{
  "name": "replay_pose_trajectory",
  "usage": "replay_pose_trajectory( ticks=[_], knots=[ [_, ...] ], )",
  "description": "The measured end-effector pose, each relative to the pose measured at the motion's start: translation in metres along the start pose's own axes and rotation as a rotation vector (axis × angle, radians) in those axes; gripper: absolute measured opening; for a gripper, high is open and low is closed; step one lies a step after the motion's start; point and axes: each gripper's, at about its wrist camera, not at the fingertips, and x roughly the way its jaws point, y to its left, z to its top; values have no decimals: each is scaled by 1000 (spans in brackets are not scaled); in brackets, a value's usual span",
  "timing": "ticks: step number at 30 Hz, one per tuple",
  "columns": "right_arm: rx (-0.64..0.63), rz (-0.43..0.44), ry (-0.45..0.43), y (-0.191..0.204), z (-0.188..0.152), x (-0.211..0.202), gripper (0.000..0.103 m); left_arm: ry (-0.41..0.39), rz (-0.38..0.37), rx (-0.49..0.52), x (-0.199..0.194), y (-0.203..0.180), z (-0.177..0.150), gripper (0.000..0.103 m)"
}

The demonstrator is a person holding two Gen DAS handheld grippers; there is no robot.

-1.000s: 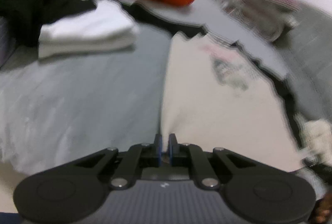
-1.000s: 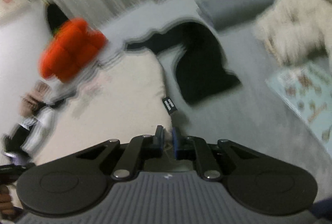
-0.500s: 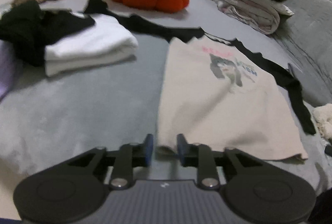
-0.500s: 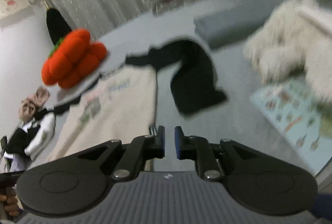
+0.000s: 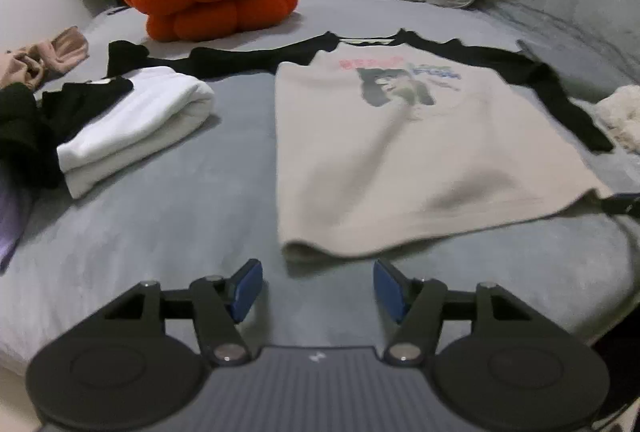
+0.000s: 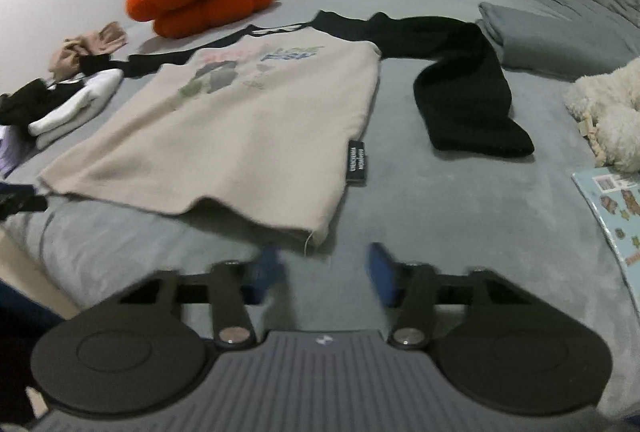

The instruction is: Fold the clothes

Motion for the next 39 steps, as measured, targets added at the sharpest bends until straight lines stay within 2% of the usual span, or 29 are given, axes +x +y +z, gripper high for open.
replay_pose_trajectory(
  ticks=[1,3,4,6,8,9,13,14,15,17,20,23,26,28,29,30,35,39],
  knots=[
    [16,0,-12,-3,2,1,27,2,14,-3,4,1,2,54],
    [73,20,-36,-10,4,1,18,6,1,-25,9,5,4,43],
    [102,32,-48,-13,5,0,18,7,-6,-36,10,6,5,39],
    [152,46,-68,-17,7,-2,18,0,-14,-64,11,10,6,19],
    [202,48,-84,-22,8,-2,12,-8,-19,-92,11,13,8,8],
    [223,52,-95,-23,9,-2,9,-18,-33,-111,8,16,8,8],
    [300,78,-140,-27,12,-8,8,-36,-51,-148,2,22,7,11],
    [323,81,-149,-29,12,-9,8,-30,-48,-156,3,22,7,15],
    [352,88,-160,-32,13,-10,8,-24,-44,-160,5,22,6,25],
    [403,102,-179,-38,14,-12,8,-15,-30,-131,7,20,7,36],
    [411,77,-199,-41,18,-14,8,-25,-24,-87,8,16,9,37],
    [412,62,-216,-43,22,-15,8,-25,-29,-92,10,18,12,37],
    [420,61,-232,-48,28,-15,8,-38,-69,-97,2,19,11,37],
    [418,60,-233,-51,32,-13,8,-27,-102,-79,-2,16,6,41],
    [413,56,-229,-51,33,-11,8,-19,-103,-66,-2,14,3,48],
    [407,52,-224,-51,34,-9,8,-14,-96,-44,-2,11,1,49],
    [411,47,-214,-52,36,-2,8,-13,-61,33,4,-1,2,48],
    [400,36,-213,-50,37,0,8,-5,-59,-14,12,5,12,27]
  ],
)
